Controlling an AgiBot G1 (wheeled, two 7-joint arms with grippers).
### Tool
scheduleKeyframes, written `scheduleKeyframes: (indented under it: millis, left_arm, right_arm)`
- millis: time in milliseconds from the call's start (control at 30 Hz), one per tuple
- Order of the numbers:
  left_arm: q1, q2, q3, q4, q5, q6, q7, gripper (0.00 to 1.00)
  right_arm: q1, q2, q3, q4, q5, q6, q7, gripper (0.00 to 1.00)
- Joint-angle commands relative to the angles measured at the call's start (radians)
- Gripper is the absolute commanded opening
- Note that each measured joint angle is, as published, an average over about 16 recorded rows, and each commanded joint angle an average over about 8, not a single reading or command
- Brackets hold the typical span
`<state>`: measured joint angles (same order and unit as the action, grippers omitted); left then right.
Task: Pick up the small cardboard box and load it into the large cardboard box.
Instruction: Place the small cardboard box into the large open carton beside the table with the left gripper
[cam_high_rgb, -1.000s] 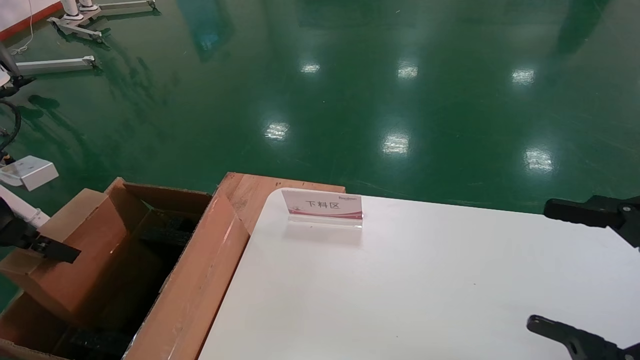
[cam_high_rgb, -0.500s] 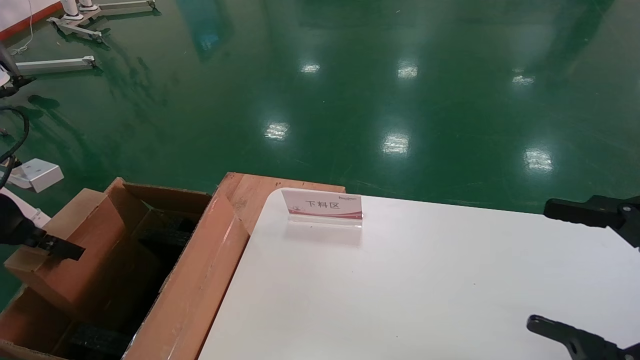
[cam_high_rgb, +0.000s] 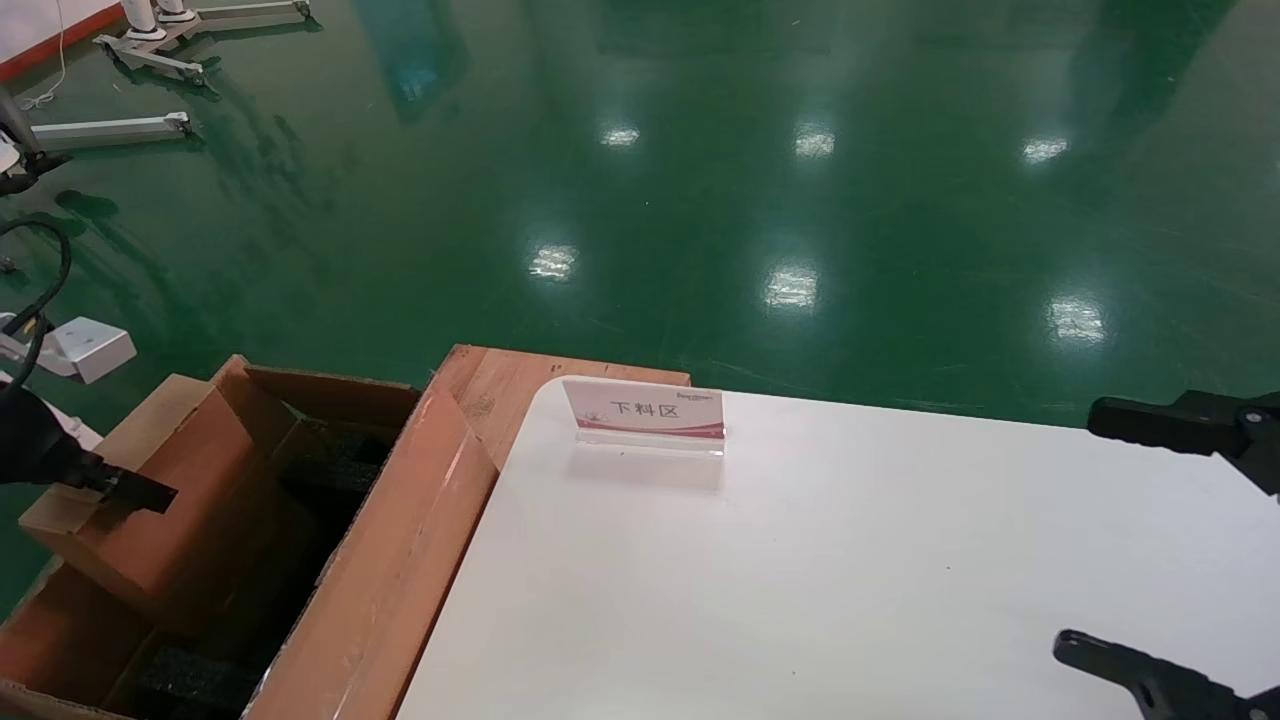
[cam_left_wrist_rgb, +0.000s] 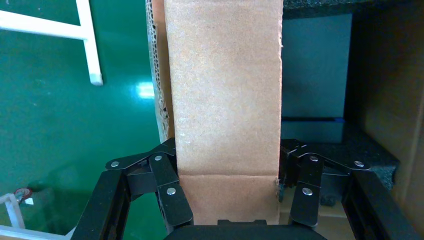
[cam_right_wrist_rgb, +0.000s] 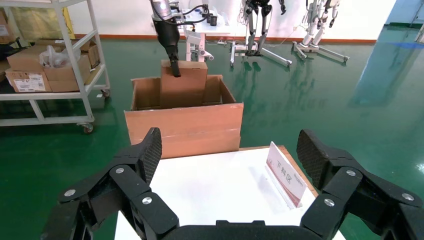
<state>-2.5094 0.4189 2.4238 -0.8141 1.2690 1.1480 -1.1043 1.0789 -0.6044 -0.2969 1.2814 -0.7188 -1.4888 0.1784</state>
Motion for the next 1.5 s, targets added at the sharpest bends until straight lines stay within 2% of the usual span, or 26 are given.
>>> scheduleKeyframes:
  millis: [33,700,733,767,967,1000,1033,1500]
  left_arm:
    - [0.011,0.002,0.0,0.007,-0.002,-0.012,0.001,0.0]
    - [0.191,0.033,0.002,0.089,-0.073,-0.102,-0.017,0.0]
    - [0.197,0.035,0.002,0.095,-0.077,-0.101,-0.017,0.03]
    - [0.202,0.037,0.001,0.1,-0.081,-0.1,-0.017,0.13]
    - [0.222,0.044,0.0,0.119,-0.095,-0.097,-0.014,0.88]
    - [0.223,0.044,-0.001,0.121,-0.096,-0.097,-0.013,0.98]
    - [0.225,0.045,-0.001,0.122,-0.098,-0.098,-0.013,1.0]
    - [0.22,0.043,0.0,0.119,-0.094,-0.095,-0.014,1.0]
  right_arm:
    - [0.0,0.0,0.0,0.0,0.0,0.0,0.0,1.0]
    - [0.0,0.0,-0.001,0.0,0.001,0.001,-0.001,1.0]
    - [0.0,0.0,-0.001,0.0,0.001,0.001,-0.001,1.0]
    - [0.0,0.001,-0.001,0.0,0.001,0.001,-0.001,1.0]
    - [0.0,0.001,-0.001,0.0,0.001,0.001,-0.001,1.0]
    - [0.0,0.001,-0.001,0.0,0.001,0.001,-0.001,1.0]
    - [0.0,0.001,-0.001,0.0,0.001,0.001,-0.001,1.0]
    - [0.0,0.001,-0.001,0.0,0.001,0.001,-0.001,1.0]
